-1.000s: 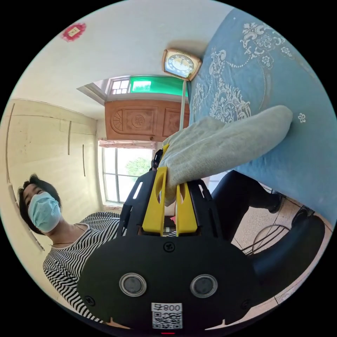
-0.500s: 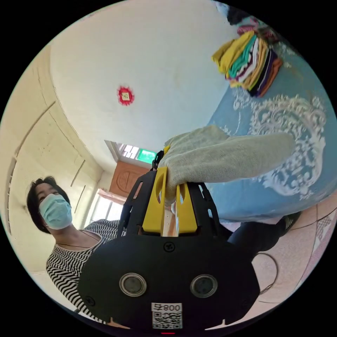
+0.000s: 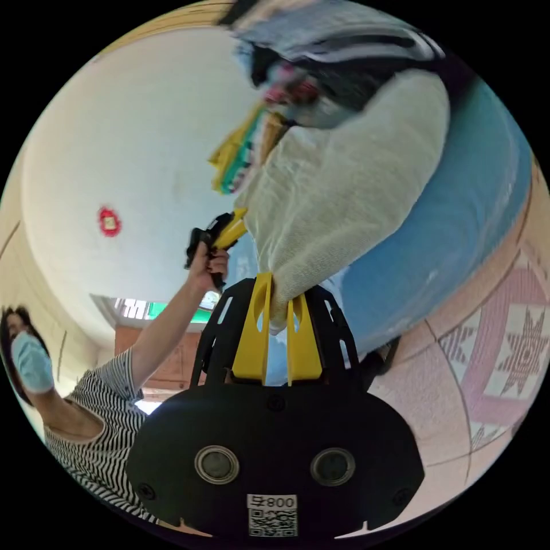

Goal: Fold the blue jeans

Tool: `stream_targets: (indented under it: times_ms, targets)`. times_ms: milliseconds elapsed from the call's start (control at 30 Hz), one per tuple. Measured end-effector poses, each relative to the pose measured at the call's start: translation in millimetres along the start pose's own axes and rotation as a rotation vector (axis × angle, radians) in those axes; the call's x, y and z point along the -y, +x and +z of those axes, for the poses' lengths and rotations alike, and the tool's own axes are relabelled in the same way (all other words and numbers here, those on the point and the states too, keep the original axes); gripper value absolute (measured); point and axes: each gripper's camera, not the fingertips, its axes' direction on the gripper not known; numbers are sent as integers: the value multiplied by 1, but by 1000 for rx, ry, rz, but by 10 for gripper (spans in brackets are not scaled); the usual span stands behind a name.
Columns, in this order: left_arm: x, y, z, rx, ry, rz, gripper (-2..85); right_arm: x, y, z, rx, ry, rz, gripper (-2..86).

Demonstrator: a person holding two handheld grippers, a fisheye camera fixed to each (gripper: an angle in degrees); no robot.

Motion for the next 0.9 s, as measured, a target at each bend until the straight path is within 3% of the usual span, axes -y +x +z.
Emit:
stream_targets:
  times_ms: [67,133,333,467,600,800,900]
  targets:
    - [13,-2,14,-150,57,19,82,-10,29,0,60,25,28,1]
    - [29,5,24,-184,44,30,80,-16,47,-14,138,66,59,1]
    - [79,64,41,-121,104,143,72,-16,48,-53,194,103,18,3]
    - [104,80,68,-55,67,98,73,-13,62,-70,129,72,21,12]
    - [111,98,71,-52,128,84,74,-24,89,-94,219,94,81,39]
    - [106,147,63,133,259,148,51,-46,112,-164,182,141,93,53]
    - [111,187,71,167,284,294,34,-54,111,-224,84,246,69,27]
